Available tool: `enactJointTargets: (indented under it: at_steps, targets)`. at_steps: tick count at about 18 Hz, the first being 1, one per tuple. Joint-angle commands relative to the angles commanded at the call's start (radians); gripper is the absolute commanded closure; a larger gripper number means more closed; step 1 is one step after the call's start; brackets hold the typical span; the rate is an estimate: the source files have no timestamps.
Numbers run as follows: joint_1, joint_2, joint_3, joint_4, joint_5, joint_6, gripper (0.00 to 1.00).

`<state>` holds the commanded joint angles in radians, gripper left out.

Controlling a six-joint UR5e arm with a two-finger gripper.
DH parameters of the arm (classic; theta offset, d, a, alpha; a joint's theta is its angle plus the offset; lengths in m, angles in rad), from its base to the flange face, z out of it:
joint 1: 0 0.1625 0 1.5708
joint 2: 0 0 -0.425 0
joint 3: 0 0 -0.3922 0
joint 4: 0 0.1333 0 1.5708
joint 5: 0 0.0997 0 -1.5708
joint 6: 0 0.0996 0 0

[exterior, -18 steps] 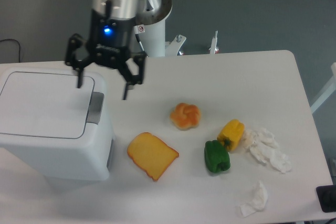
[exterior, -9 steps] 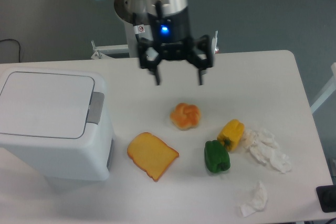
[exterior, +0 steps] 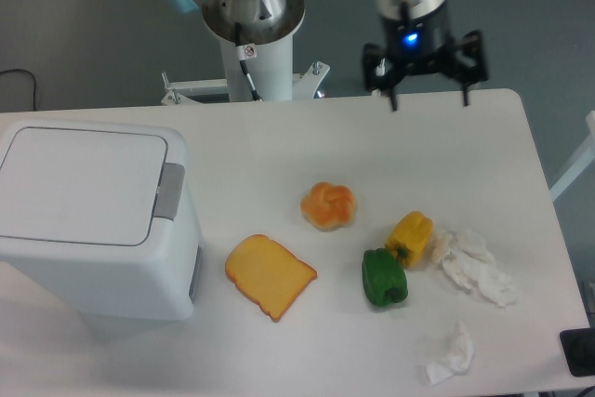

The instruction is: Close the trash can

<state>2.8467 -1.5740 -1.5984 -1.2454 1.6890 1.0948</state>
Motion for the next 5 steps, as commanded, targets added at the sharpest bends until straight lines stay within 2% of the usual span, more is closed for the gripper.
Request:
enactJointTargets:
  at_steps: [2, 5]
  targets:
    - [0.068, 0.028, 0.0, -0.054, -0.002, 0.1, 0.0]
    - [0.161, 0.049, 0.0, -0.077, -0.006, 0.224, 0.0]
